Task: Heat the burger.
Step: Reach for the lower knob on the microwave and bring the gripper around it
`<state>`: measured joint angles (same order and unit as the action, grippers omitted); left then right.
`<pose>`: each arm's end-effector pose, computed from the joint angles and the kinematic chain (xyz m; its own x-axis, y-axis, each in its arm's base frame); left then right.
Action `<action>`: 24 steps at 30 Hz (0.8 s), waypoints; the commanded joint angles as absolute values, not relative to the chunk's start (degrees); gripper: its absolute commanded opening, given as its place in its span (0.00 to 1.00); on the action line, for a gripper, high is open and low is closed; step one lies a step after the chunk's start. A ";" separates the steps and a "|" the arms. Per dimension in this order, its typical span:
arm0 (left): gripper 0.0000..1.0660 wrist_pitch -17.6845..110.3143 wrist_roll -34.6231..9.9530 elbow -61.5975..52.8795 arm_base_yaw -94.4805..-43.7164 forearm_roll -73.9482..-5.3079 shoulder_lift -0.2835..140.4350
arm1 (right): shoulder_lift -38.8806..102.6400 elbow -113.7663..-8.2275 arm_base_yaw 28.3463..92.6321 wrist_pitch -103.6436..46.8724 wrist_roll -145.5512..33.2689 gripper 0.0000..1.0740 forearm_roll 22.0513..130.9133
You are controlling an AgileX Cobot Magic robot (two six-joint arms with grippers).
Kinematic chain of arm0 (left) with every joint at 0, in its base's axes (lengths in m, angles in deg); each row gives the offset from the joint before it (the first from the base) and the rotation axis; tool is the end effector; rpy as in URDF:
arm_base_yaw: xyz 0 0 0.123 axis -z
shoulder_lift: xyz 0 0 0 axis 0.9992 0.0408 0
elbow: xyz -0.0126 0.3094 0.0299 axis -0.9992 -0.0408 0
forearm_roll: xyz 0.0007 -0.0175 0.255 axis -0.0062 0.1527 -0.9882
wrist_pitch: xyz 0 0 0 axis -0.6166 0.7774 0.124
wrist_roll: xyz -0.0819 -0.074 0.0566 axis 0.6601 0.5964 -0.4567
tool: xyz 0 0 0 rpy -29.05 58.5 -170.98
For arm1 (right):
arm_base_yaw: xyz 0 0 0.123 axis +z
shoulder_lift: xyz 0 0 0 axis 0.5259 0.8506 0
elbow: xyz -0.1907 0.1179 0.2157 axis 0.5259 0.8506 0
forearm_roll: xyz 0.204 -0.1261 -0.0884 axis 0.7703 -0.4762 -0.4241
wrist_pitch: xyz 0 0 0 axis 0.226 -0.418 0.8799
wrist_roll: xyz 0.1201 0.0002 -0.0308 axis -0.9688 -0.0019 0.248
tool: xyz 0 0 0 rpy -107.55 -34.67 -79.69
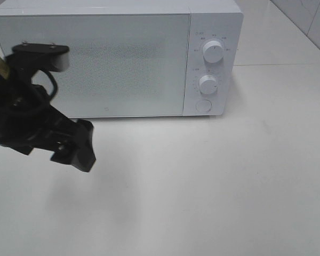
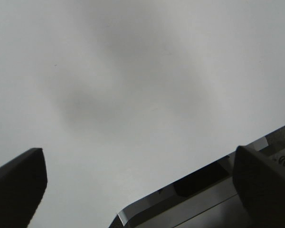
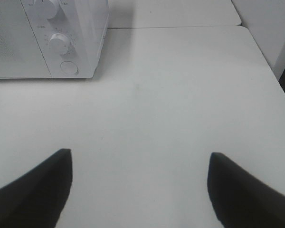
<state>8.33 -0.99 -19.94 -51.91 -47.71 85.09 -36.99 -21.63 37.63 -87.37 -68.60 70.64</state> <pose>0.2223 -0.1732 0.2330 -0.8823 0.3831 -0.2736 0.4308 0.8913 -0.1413 0.0071 -0.0094 0.2728 -0.3733 0.0435 -0.9267 0.0032 0.9990 0.0456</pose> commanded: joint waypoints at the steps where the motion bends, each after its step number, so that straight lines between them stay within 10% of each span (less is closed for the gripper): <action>1: 0.93 5.46 -0.65 -20.06 -55.18 -47.19 82.51 | -38.54 -21.46 37.23 -86.91 -68.66 0.71 70.81; 14: 0.93 -8.46 -2.59 -20.06 -75.92 -48.74 70.08 | -38.54 -21.46 37.23 -86.91 -68.66 0.71 70.81; 24: 0.93 -15.05 -4.03 -20.80 -81.93 -52.23 63.49 | -38.54 -21.46 37.23 -86.91 -68.66 0.71 70.81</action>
<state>-12.07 -3.68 -20.23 -81.47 -52.18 64.75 -36.99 -21.63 37.63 -87.37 -68.60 70.64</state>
